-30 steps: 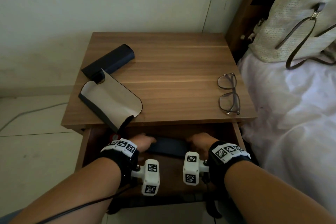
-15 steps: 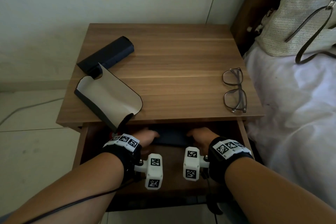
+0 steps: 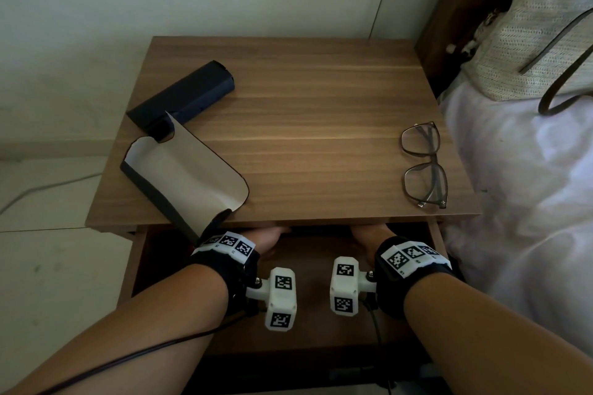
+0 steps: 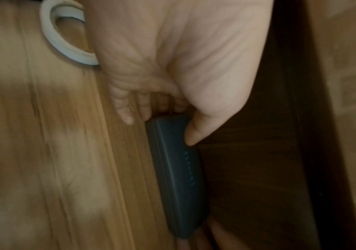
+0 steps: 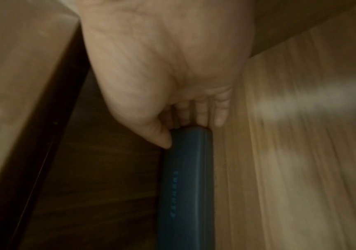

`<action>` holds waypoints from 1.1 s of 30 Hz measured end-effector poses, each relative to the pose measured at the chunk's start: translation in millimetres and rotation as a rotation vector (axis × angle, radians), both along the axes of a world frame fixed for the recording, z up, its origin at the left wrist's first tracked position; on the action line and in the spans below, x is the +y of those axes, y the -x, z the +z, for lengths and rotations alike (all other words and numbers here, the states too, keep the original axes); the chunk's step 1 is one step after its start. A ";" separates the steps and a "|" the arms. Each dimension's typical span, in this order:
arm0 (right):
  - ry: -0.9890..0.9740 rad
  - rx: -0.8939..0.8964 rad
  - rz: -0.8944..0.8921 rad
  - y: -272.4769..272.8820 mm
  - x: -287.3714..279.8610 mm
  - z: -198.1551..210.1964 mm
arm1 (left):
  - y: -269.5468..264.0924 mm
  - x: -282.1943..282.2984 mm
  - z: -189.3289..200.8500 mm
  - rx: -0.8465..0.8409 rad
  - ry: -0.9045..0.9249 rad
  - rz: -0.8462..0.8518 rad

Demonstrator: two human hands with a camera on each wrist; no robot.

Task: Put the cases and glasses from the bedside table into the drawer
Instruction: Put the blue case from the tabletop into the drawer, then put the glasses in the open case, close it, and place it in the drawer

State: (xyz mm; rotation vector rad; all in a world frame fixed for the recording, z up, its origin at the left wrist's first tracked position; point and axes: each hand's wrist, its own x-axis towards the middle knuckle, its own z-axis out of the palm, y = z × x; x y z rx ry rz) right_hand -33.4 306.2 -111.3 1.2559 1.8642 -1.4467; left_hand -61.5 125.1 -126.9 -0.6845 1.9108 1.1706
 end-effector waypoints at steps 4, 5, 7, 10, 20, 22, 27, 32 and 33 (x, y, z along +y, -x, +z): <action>-0.227 0.094 0.312 -4.2 -5.4 22.1 | -3.2 -1.5 5.0 0.008 0.017 -0.049; -0.192 0.077 0.277 -6.5 -6.5 20.0 | -4.0 -2.1 7.4 0.006 0.036 -0.082; -0.069 0.073 0.141 -10.7 -5.1 11.5 | -5.9 -4.2 13.9 0.012 0.073 -0.161; -0.092 0.069 0.149 -15.7 -6.6 9.4 | -10.7 -10.0 26.4 0.044 0.098 -0.240; -0.048 0.129 0.180 -44.2 -25.9 51.9 | -50.4 -56.1 72.7 0.196 0.084 -0.193; -0.020 0.157 0.168 -50.5 -29.9 60.1 | -57.3 -64.9 81.7 0.221 0.039 -0.148; 0.034 0.205 0.136 -63.8 -37.9 77.6 | -70.0 -77.4 100.7 0.242 -0.179 0.153; 0.088 0.242 0.090 -74.4 -43.5 96.2 | -79.3 -83.8 115.5 0.236 -0.284 0.349; 0.096 0.243 0.078 -77.1 -43.9 99.2 | -78.7 -85.0 116.5 0.259 -0.284 0.376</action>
